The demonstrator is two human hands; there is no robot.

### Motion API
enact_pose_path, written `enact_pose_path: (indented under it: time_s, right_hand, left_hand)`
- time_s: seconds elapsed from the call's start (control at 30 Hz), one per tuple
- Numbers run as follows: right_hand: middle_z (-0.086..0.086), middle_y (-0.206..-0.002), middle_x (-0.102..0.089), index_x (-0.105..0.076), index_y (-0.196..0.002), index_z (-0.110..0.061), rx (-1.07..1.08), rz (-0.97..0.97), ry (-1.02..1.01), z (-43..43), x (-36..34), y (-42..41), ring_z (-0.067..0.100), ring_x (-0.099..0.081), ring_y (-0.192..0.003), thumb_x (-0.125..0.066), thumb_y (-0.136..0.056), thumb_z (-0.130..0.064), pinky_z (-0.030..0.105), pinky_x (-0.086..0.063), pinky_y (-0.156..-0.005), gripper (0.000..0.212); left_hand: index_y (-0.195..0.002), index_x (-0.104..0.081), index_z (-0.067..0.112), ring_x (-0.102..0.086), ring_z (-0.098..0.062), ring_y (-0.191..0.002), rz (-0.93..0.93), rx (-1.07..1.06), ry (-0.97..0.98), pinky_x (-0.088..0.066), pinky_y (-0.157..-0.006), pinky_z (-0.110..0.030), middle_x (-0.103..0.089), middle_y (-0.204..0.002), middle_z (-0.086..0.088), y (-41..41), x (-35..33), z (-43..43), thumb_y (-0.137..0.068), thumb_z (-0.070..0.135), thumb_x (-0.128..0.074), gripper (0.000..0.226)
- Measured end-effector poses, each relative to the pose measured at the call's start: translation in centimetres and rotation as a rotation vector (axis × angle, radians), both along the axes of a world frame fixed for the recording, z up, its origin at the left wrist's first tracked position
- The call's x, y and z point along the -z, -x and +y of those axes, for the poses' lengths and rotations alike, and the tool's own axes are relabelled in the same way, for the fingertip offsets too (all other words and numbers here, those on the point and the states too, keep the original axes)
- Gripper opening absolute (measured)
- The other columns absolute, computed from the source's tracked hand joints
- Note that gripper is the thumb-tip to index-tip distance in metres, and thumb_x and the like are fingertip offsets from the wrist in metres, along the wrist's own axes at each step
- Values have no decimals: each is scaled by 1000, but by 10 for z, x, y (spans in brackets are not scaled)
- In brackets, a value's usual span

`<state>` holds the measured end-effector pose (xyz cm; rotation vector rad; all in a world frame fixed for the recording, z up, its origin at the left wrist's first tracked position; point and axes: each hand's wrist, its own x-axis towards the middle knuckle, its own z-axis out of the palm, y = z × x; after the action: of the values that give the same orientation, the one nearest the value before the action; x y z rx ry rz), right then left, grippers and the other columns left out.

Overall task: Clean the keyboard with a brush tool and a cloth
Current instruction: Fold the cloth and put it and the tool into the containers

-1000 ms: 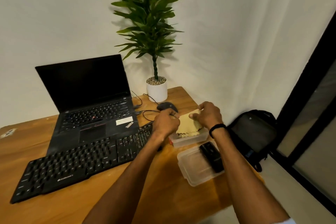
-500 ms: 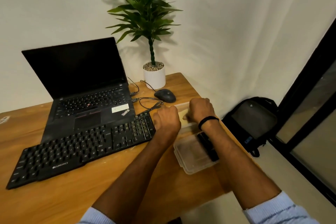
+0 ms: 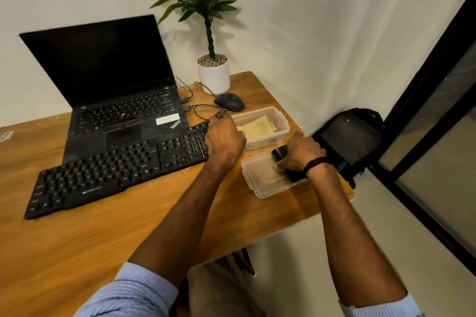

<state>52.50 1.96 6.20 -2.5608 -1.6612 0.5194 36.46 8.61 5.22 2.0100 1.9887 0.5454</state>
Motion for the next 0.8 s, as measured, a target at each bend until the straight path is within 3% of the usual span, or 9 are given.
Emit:
enact_pose_path:
  time_s: [0.13, 0.37, 0.57, 0.67, 0.8]
  right_hand:
    - [7, -108, -69, -65, -113, -15, -87, 25, -59, -4, -14, 0, 26, -64, -100, -85, -68, -41, 41, -55, -89, 56]
    - [-5, -108, -60, -67, -117, -20, -323, 245, -379, 34, -48, 7, 16, -59, -99, -85, -70, -21, 35, -51, -93, 51]
    - [-6, -102, -63, -72, -111, -22, -547, 49, -240, 95, -19, 18, 13, -58, -93, -87, -68, -16, 22, -40, -77, 46]
    - [2, -105, -68, -72, -105, -22, -582, 17, -222, 108, -2, 15, 23, -63, -100, -82, -72, -15, 23, -40, -76, 36]
    - [2, -118, -66, -68, -119, -21, -565, 46, -198, 110, -1, 9, 22, -61, -109, -83, -72, -10, 22, -41, -85, 50]
  left_hand:
    - [-141, -54, 12, -59, -36, -120, -85, 18, 15, -50, -92, -45, -52, -138, -18, 3, 3, 0, -99, 30, -65, 47]
    - [-138, -59, 9, -62, -30, -116, -168, 29, -27, -52, -90, -42, -61, -135, -14, 10, 5, 1, -99, 14, -61, 39]
    - [-139, -59, 9, -64, -29, -115, -224, 27, -32, -56, -94, -45, -60, -137, -14, 11, 10, 1, -99, 16, -64, 41]
    - [-139, -58, 10, -65, -31, -113, -240, 21, -34, -56, -94, -49, -60, -136, -14, 12, 13, 3, -98, 18, -64, 42]
    - [-141, -56, 11, -65, -29, -112, -257, 20, -34, -56, -94, -46, -59, -137, -14, 12, 13, 2, -100, 20, -63, 43]
